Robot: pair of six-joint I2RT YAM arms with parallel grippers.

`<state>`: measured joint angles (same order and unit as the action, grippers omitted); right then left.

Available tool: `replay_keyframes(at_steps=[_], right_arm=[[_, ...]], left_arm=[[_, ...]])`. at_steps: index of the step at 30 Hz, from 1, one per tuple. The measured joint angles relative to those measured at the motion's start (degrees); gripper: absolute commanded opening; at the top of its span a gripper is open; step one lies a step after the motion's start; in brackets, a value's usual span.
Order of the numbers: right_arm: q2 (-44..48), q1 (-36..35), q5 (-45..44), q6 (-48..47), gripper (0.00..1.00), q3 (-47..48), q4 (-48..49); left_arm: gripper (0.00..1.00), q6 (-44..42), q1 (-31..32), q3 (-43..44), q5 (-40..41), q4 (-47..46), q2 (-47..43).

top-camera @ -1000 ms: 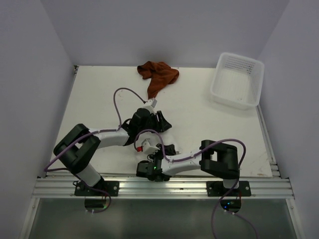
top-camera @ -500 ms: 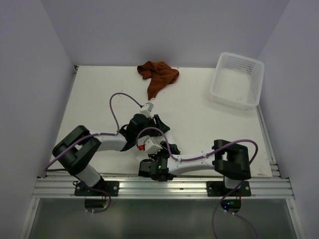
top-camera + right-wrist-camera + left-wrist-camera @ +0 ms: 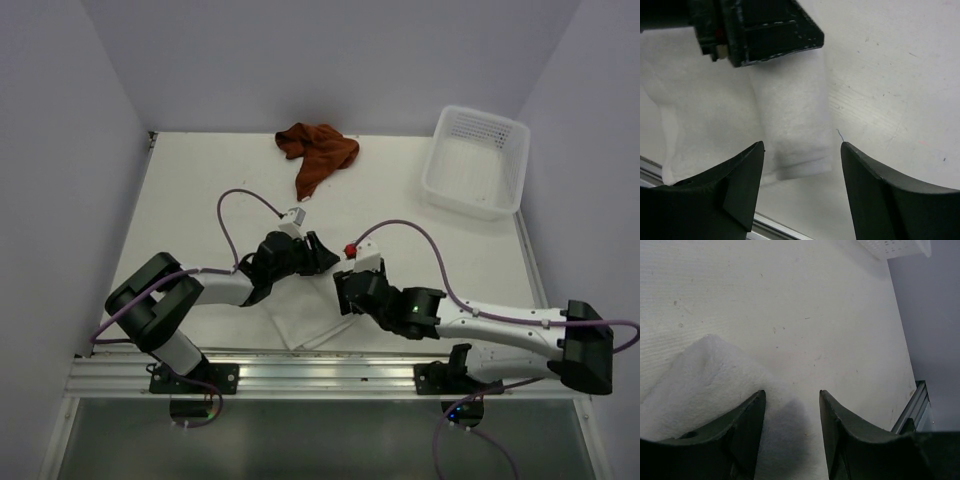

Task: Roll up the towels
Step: Roll the towel

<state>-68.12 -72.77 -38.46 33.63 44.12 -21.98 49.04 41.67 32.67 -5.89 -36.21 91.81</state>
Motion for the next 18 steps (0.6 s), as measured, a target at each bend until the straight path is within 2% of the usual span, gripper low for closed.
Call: replay_keyframes(at_steps=[5,6,11,18], right_arm=[[4.70,11.47,13.14,2.40,0.74,-5.95,6.45],[4.55,12.81,15.43,2.86,0.77,-6.56,7.45],[2.73,17.73,25.07,5.68,0.77,-10.32,14.08],[-0.98,24.33,33.07,8.92,0.77,-16.17,21.70]], left_arm=[[0.52,0.02,0.00,-0.24,0.15,-0.31,-0.07],[0.52,0.02,0.00,-0.28,0.15,-0.31,-0.11],[0.52,0.00,0.00,-0.35,0.17,-0.22,-0.22],[0.52,-0.15,0.00,-0.35,0.22,1.38,-1.27]])
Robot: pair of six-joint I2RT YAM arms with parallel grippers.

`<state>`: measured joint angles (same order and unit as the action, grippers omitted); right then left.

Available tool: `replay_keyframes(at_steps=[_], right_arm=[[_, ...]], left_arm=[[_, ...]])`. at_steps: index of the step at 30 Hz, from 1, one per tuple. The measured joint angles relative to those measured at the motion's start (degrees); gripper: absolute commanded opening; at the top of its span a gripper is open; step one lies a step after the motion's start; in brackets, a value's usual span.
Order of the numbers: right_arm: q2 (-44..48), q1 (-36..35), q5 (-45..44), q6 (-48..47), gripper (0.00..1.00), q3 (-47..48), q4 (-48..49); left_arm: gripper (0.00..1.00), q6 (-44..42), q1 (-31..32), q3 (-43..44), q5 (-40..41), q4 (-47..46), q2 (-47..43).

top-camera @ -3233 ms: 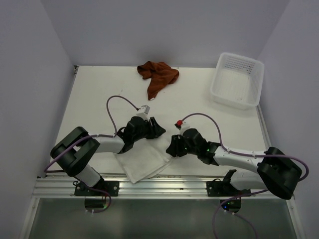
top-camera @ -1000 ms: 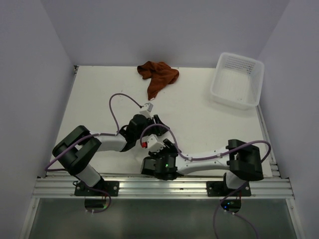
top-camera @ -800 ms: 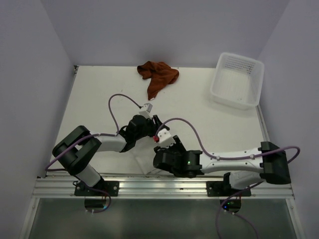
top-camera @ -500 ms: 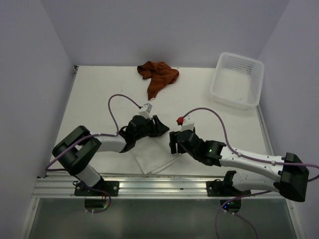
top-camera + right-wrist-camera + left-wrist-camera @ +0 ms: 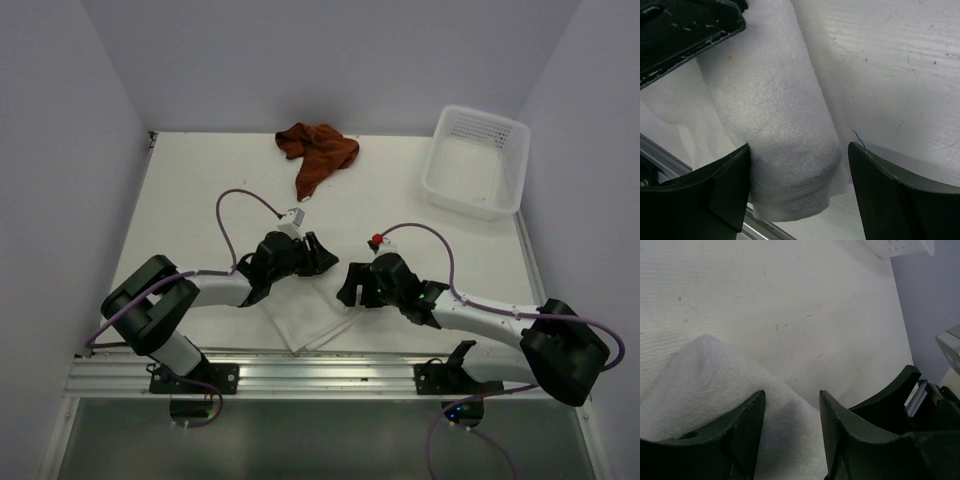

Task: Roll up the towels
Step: Roll the towel

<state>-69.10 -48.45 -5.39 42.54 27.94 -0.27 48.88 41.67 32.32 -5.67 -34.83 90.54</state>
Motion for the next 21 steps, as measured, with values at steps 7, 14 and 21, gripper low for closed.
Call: replay_keyframes(at_steps=[7,14,21], right_arm=[[-2.95,3.15,7.02,0.46,0.65,-2.49,7.41],[-3.32,3.67,10.58,-1.79,0.50,-3.50,10.82],[-1.60,-0.42,5.31,-4.57,0.47,-4.39,11.58]], left_arm=[[0.53,-0.52,0.00,0.02,0.68,2.12,-1.20],[0.54,-2.45,-0.94,2.16,0.35,6.49,-1.88],[0.55,-5.18,-2.95,6.51,-0.28,13.16,-3.06]])
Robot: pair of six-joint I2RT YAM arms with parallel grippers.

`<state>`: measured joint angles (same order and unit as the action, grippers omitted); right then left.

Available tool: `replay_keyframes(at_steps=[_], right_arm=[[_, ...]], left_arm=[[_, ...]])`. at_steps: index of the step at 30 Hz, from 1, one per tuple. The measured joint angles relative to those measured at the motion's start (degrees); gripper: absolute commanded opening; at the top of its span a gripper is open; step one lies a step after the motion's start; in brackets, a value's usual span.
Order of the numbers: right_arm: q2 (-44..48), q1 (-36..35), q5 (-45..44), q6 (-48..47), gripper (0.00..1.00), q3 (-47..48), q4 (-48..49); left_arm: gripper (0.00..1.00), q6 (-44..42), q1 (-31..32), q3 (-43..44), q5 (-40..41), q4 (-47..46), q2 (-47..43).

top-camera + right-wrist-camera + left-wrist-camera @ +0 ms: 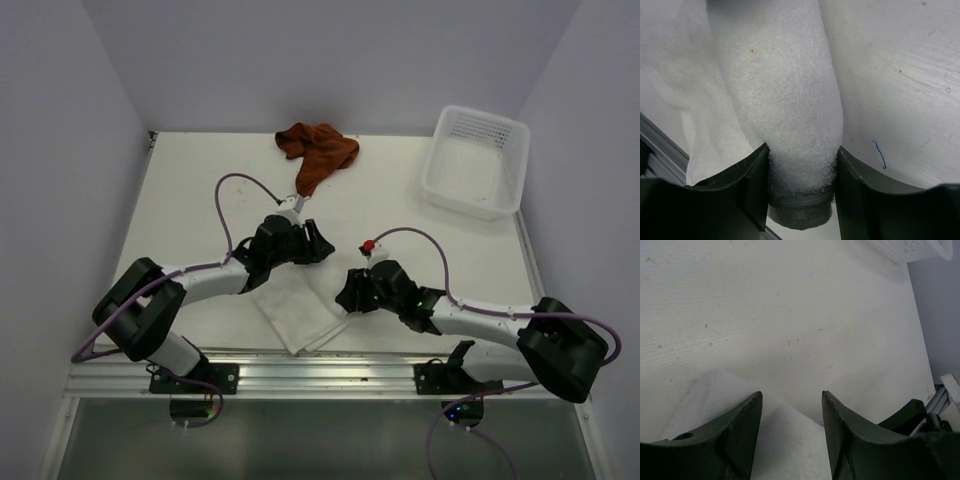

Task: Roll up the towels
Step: Roll the towel

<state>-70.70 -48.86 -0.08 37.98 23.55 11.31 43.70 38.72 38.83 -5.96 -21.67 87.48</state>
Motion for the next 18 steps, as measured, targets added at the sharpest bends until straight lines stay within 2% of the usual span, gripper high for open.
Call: replay_keyframes(at_steps=[9,18], right_arm=[[1.20,-12.90,-19.54,-4.79,0.46,4.98,-10.19],[-7.54,-21.86,-39.71,-5.99,0.48,12.68,-17.81]], left_arm=[[0.57,-1.60,-0.57,3.50,0.50,4.28,-1.27],[0.57,-2.80,-0.72,5.97,0.22,6.01,-4.15]])
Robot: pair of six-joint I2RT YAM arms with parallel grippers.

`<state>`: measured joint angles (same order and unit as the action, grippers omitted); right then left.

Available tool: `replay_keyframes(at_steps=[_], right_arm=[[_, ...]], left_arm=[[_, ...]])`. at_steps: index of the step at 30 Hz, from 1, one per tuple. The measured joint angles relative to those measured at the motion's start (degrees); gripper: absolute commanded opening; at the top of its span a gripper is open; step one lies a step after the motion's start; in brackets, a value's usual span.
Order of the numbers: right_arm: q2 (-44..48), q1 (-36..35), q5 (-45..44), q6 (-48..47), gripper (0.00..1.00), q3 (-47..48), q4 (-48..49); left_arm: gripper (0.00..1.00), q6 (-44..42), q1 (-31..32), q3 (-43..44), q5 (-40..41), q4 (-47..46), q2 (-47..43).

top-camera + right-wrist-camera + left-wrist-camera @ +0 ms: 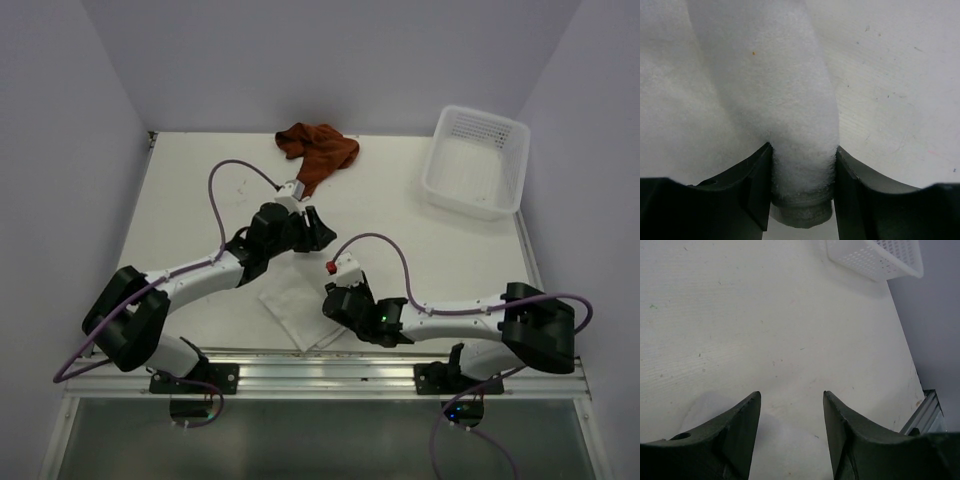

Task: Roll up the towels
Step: Roll the towel

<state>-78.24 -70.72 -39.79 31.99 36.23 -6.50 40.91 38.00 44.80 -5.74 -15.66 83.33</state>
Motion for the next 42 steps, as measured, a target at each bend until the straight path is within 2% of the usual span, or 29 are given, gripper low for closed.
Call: replay_keyframes(at_steps=[10,18,25,32,37,42], right_arm=[[-16.44,-10.56,-23.04,-1.66,0.51,11.45,-10.29],[-22.97,-14.99,-29.18,-3.78,0.55,15.17,-14.93],[-23.96,-16.02,-29.75,-4.15,0.61,16.22,-17.88],[-23.06,-16.06,-27.36,-4.11,0.68,16.13,-18.60],[-16.98,-15.34,-22.14,-4.15,0.74,14.62,-17.03],[-4.61,-10.49,-12.31,-4.70,0.77,9.42,-11.47]], left_arm=[[0.57,0.44,0.00,0.00,-1.84,0.11,0.35],[0.57,1.75,0.37,-0.20,-3.17,-0.98,3.17],[0.56,3.89,1.75,-4.09,-3.52,-5.49,4.81],[0.54,7.54,2.21,-11.45,-3.41,-15.80,6.40],[0.54,9.29,2.80,-13.75,-2.56,-20.28,6.56],[0.54,9.75,3.85,-14.67,-1.11,-21.55,6.38]])
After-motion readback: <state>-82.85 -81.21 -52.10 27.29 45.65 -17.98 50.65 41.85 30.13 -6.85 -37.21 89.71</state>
